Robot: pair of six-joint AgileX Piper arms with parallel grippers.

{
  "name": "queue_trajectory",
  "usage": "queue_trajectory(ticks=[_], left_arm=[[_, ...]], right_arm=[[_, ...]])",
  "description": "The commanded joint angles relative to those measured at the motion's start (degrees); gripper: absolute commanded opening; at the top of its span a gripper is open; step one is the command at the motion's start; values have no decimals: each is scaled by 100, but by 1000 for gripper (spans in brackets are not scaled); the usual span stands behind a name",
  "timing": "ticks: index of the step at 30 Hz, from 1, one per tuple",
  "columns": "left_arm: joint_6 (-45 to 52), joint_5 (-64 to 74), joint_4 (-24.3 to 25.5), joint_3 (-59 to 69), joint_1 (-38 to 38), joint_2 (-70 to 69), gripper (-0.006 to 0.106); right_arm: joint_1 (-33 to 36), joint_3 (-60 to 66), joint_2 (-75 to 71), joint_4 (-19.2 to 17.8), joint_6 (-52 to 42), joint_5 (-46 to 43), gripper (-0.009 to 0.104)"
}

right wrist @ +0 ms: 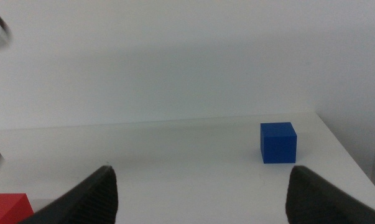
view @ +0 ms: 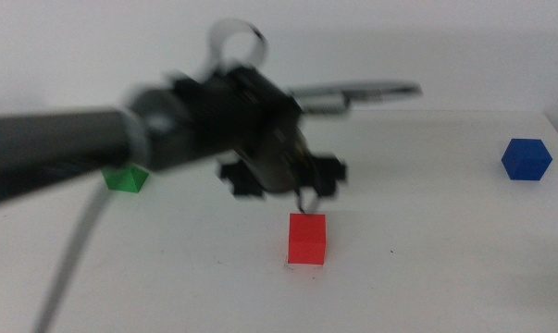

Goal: Stack red cubes first, then green, then blue cubes in a specific spot.

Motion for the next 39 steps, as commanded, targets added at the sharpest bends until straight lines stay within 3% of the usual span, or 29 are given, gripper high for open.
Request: queue_trajectory(ticks=[1,8,13,23,31,34,39], left_arm=[[284,551,193,-48,323,-614,94],[1990,1143,-287,-48,2286,-1126,94],[3393,920,-1308,-349,3465,-503,94],[4415,1302,-1361,-1919,3876,1340,94],[4616,1025,-1361,-2062,4010,1968,93],[4711,995,-1459,-2085,4010,2115,81],[4668,1168,-1676,-2096,4010,2095,43]], right_arm=[[-16,3,-29,-47,-31,-61,93],[-16,3,-29,-47,-31,-61,93],[-16,3,-29,-47,-31,-61,93],[-16,3,-29,-47,-31,-61,93],[-16,3,-29,-47,-31,-61,93],[-16,3,-29,-47,-31,-61,93],[-16,3,-29,-47,-31,-61,93]])
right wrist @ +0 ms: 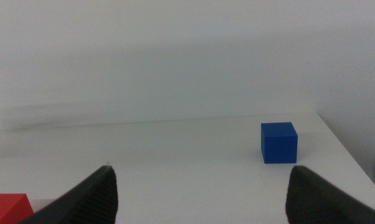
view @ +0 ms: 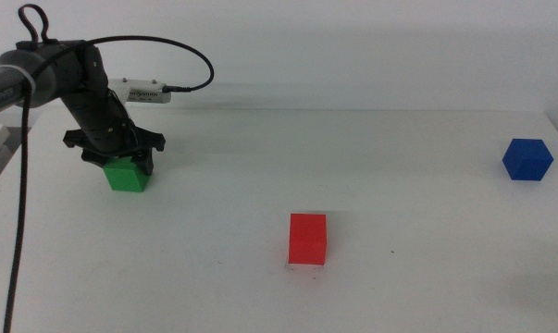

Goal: Stack red cubes first, then green, then blue cubes in a specific spot.

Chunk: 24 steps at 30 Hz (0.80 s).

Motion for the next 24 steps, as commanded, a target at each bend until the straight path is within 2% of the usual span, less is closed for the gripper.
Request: queue_trajectory(ticks=[1,4,6,9,12,15,19,24], left_arm=[[-86,209,-232,-51,2,-144,37],[-467,709,-496,9,-114,-597,22],[-1011,720,-146,269,-528,-1176,17],[-2413,935,674,686,-1583,-2000,17],[-3907,1091,934,939,-2624,-2500,17],[-4873,987,1082,972,-3450,-2490,17],[-5536,911,1334,972,-4172,-2221,17],[-5542,515,1328,972,-4344,-1884,17]], right_arm=[[-16,3,-29,-47,-31,-61,93],[-16,3,-29,-47,-31,-61,93],[-16,3,-29,-47,-31,-61,93],[-16,3,-29,-47,-31,-61,93],[-16,3,-29,-47,-31,-61,93],[-16,3,-29,-47,-31,-61,93],[-16,3,-29,-47,-31,-61,93],[-16,3,-29,-47,-31,-61,93]])
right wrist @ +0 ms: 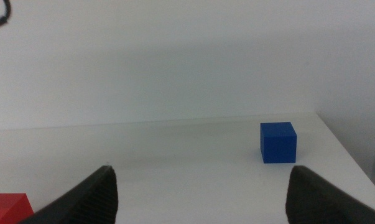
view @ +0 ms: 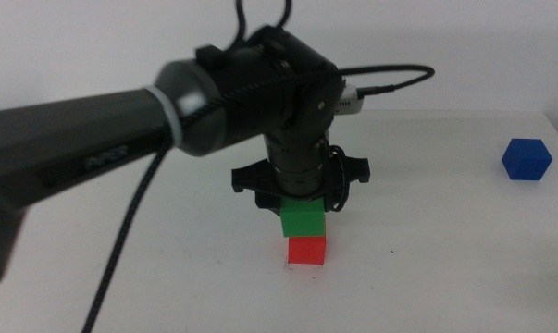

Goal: Stack red cubes first, then green, then blue cubes in a specific spot.

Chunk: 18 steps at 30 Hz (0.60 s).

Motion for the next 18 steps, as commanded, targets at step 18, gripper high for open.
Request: queue_trajectory(ticks=[18], left_arm=[[126,-756,364,25,-8,626,17]], right_arm=[[-16,3,-29,-47,-31,-61,93]])
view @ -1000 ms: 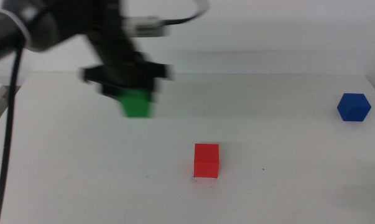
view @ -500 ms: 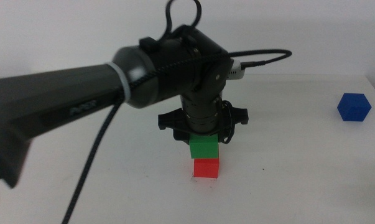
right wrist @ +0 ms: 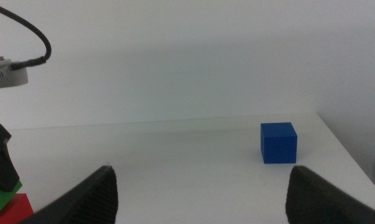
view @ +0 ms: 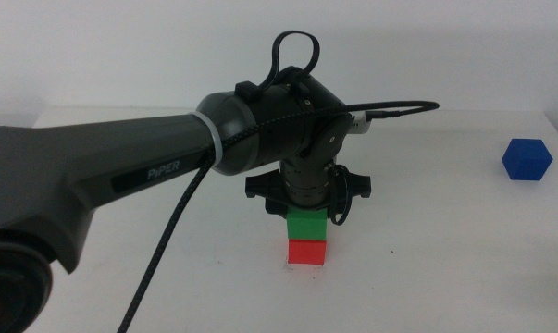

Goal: Stack red cubes first, then green, then blue cubes in a specific spot.

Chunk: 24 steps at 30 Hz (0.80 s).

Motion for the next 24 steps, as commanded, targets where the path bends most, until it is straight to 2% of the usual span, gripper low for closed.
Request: queue_trajectory(ticks=[1,13,14,17,24], left_arm=[[-26,-67,28,25,-8,14,17],[-41,-203,-12,25,-8,238,18],[-110,-182,21,25,-8,238,27],[-110,-192,89,25,-8,238,40],[-91,-214,240,25,-8,227,84]], right_arm=[[-16,3,-29,-47,-31,-61,93],[-16,3,-29,-47,-31,-61,93],[-16,3,-29,-47,-31,-61,93],[-16,3,-29,-47,-31,-61,93],[-16,3,-29,-47,-31,-61,93]])
